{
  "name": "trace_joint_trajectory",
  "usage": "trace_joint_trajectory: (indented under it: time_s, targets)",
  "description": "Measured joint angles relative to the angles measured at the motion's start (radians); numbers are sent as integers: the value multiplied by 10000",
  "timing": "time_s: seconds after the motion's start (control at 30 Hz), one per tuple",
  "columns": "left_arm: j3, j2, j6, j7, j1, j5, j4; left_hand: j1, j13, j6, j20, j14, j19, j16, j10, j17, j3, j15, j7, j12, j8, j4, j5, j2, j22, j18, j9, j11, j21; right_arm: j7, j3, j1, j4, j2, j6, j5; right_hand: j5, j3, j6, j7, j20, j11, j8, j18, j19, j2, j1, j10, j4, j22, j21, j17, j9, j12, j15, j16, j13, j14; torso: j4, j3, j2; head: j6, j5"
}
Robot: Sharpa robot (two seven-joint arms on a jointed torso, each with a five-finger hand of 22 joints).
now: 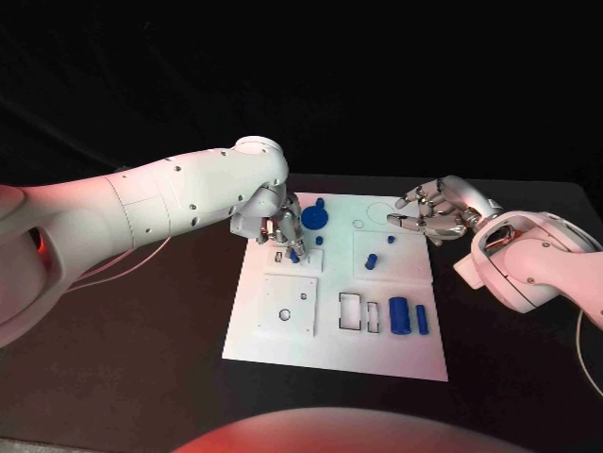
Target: Assemble the parts on the task board
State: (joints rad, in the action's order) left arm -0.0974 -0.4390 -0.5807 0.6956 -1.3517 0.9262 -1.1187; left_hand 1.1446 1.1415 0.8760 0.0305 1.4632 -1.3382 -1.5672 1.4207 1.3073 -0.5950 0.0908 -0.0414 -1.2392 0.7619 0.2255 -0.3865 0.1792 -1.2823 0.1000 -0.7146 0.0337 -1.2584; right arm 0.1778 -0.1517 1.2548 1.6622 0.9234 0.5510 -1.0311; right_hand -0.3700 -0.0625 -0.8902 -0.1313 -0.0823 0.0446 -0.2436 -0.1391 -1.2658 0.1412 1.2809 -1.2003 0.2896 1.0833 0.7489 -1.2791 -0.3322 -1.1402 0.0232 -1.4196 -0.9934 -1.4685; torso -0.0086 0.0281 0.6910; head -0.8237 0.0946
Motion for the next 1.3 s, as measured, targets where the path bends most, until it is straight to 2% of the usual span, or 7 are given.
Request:
trace_joint_trajectory:
  time_s: [1.27,1.3]
  targets:
    - [-10,-49,14,-10,6,-9,-49,-42,-33,20,-1,36,0,0,0,0,28,-36,-18,0,32,-28,37,42,1,-1,1,0,0,6,0,-1,-6,12,-8,11,0,0,-1,0,0,0,1,1,0,0,0,0,0,-14,1,-1,-4,0,0,0,-1,0,3,5,1,9,-13]
    - [-10,-52,13,-11,6,-10,-49,-43,-33,20,0,36,0,0,0,0,-72,-35,-18,0,30,-127,39,43,1,-1,2,0,0,7,0,-1,-6,14,-8,11,0,0,0,0,0,0,1,1,0,0,0,0,0,-14,1,2,-4,0,0,6,0,0,3,5,1,7,-14]
